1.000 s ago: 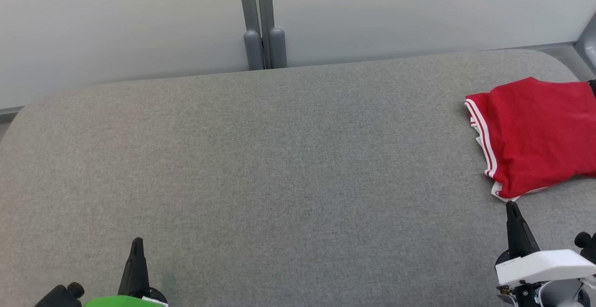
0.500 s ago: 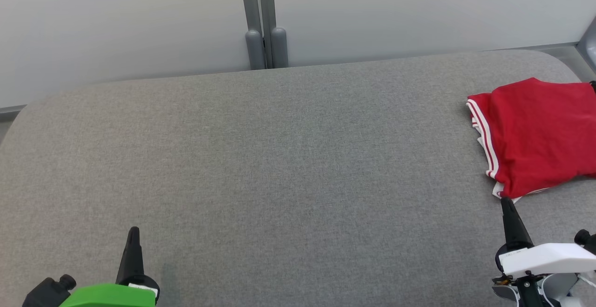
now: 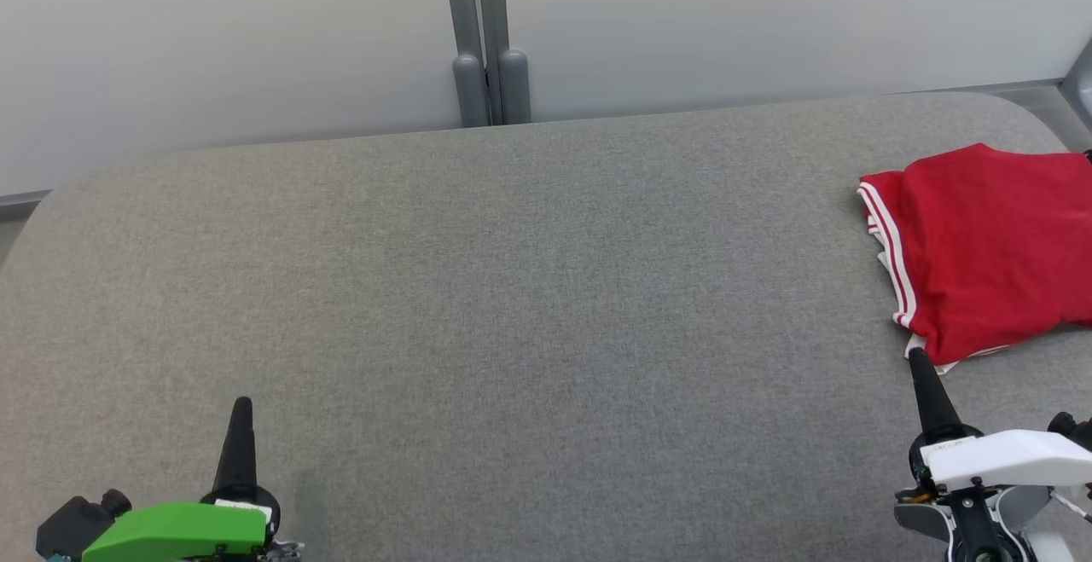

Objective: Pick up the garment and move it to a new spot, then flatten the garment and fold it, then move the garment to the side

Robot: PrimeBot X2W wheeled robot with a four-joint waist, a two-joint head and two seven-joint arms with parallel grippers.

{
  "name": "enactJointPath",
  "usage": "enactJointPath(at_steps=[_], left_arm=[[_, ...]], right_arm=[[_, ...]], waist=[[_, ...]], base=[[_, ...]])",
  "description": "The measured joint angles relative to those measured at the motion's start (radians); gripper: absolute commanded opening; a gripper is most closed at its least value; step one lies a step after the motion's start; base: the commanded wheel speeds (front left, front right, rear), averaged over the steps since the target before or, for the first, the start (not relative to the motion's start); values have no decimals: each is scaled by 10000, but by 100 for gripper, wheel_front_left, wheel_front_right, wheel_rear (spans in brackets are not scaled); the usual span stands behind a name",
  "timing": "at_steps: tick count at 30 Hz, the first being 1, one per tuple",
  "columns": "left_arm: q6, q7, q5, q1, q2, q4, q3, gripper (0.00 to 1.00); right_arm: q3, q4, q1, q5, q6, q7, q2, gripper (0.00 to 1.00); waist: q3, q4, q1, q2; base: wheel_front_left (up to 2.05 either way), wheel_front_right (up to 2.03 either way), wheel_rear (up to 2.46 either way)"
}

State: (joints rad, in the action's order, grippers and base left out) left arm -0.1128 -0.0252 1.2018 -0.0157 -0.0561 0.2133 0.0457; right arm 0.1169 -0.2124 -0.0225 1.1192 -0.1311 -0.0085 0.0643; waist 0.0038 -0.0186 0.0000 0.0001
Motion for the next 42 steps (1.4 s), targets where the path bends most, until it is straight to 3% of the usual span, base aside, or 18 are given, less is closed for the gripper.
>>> enactJointPath(at_steps=[42], left_arm=[[-111, 963, 3168, 886, -6, 226, 407, 0]], right_arm=[[-15, -240, -640, 3703, 4, 926, -121, 0]], waist=[[-5, 133, 0, 0]], base=[[0, 0, 0]])
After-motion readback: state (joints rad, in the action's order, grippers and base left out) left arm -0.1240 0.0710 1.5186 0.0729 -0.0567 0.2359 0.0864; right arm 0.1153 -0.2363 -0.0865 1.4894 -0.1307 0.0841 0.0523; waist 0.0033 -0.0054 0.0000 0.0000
